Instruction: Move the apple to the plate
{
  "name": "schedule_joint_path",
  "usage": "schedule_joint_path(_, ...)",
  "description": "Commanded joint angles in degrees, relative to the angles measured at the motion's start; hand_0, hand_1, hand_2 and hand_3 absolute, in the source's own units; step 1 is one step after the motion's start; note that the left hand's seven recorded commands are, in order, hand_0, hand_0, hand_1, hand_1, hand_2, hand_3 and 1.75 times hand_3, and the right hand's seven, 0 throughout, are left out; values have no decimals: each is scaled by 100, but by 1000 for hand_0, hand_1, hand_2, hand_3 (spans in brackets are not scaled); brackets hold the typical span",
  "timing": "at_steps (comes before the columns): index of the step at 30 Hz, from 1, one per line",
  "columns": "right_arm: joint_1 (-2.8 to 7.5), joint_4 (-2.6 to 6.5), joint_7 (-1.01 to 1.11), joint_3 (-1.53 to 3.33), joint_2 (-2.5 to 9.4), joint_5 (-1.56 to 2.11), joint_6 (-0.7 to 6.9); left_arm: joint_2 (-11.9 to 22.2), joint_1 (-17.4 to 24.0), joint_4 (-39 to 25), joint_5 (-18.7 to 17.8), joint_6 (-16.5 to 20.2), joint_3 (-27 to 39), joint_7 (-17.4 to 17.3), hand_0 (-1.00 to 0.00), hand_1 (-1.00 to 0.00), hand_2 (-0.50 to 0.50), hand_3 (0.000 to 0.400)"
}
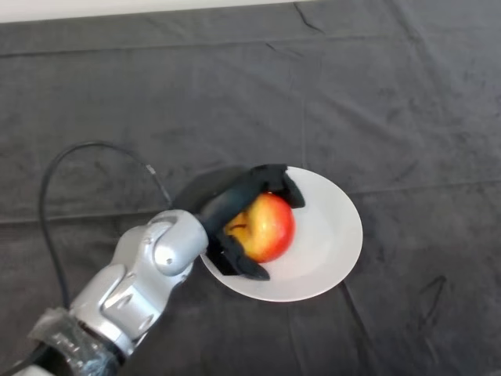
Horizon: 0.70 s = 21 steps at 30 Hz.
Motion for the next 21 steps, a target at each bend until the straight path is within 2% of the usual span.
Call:
schedule_joint_path(1,171,117,-9,0,-42,-43,70,53,-347,307,33,-109,-199,-24,-1000,-1000,0,400)
schedule_joint_path(2,170,119,-9,0,-42,-43,69,57,-352,329,25,-132,-208,-23,-1000,-941,-29,400)
schedule_joint_path(3,169,121,-10,0,-42,-44,69,62,-357,351,17,-155,-217,-22,-937,-682,-127,375)
schedule_joint_path(4,168,123,-11,0,-42,-44,68,67,-361,366,11,-173,-224,-21,-737,-282,-227,295)
schedule_joint_path(5,167,126,-11,0,-42,-44,67,72,-364,380,5,-190,-230,-20,-310,0,-155,124)
schedule_joint_path(6,165,128,-12,0,-42,-44,67,76,-365,389,0,-201,-237,-18,-39,0,-20,16)
schedule_joint_path(7,165,130,-12,0,-42,-44,66,79,-365,395,-3,-209,-243,-16,0,0,0,0)
schedule_joint_path(21,156,149,-18,1,-42,-43,57,123,-337,237,-95,-168,-216,-16,0,0,0,0)
